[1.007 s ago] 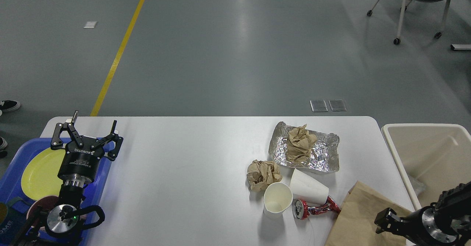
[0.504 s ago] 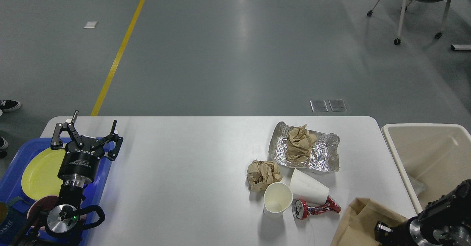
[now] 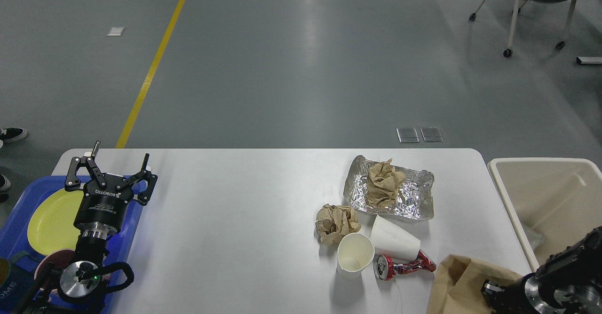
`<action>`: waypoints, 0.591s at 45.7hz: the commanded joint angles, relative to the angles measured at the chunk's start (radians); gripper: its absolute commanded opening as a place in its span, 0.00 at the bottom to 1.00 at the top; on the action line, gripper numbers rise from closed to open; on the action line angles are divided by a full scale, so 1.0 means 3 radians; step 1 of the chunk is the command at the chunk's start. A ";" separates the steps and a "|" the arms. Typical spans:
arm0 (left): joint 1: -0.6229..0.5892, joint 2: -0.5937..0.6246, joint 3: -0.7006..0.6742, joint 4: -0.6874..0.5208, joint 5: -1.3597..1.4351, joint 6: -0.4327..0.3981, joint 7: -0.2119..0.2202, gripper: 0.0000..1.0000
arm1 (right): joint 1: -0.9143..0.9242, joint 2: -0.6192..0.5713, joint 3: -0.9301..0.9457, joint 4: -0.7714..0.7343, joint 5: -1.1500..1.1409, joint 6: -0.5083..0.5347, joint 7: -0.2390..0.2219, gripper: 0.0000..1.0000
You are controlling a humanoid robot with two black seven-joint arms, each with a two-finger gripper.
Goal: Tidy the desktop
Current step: 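Grasp the brown paper bag with the right gripper, then lift the paper bag and drop it into the white bin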
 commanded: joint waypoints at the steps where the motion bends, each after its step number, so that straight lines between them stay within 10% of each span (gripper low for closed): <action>1: 0.0000 0.0000 0.0000 0.0000 0.0001 0.0000 0.0000 0.96 | 0.0106 -0.0114 -0.0017 0.0059 0.0010 0.0118 0.0006 0.00; 27: -0.0005 0.0000 0.0000 0.0000 0.0001 0.0000 0.0000 0.96 | 0.2774 -0.0370 -0.1311 0.0779 -0.0036 0.1493 0.0001 0.00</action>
